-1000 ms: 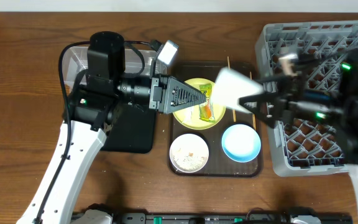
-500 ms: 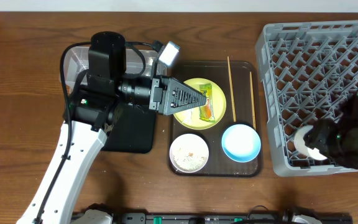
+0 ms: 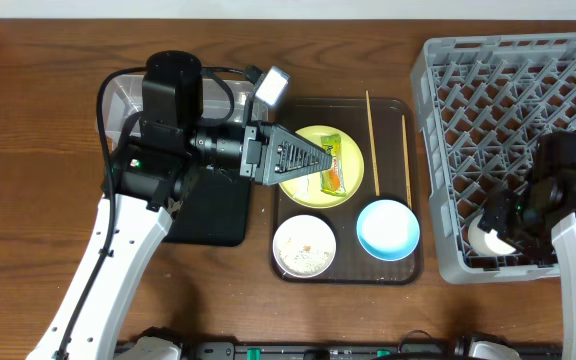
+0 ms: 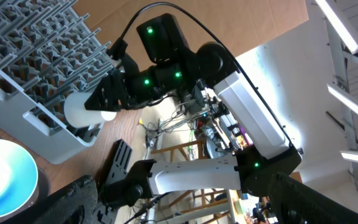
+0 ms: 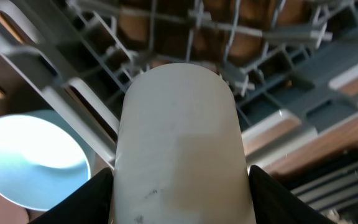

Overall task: Sort waste into correct bins and load items into the dishwasher rack
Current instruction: 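Place the white cup upside down in the dish rack, right gripper, then grasp the white tissue on the yellow plate with the left gripper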

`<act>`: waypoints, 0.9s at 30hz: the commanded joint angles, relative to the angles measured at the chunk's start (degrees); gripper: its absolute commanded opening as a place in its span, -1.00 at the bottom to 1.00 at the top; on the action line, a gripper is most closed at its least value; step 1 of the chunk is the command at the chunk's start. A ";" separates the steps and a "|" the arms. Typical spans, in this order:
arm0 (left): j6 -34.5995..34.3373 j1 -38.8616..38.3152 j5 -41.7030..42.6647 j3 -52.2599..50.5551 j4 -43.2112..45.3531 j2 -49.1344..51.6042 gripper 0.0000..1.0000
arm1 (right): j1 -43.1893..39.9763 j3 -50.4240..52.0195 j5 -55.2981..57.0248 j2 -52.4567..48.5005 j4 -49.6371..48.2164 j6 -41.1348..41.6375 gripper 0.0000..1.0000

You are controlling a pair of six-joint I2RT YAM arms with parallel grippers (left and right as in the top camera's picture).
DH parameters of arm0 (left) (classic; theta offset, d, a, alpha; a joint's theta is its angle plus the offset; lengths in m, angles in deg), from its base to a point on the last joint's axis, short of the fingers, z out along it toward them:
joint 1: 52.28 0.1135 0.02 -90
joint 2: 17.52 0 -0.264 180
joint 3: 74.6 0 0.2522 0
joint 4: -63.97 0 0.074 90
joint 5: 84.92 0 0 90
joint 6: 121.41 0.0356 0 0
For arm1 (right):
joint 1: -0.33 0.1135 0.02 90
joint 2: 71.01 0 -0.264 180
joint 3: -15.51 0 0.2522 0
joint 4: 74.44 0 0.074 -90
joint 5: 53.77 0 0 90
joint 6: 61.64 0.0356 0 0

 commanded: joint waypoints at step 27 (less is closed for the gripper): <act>11.39 -12.13 -66.47 3.80 -18.60 16.06 0.49 | -0.52 -17.18 -42.36 4.85 -13.27 -14.27 0.96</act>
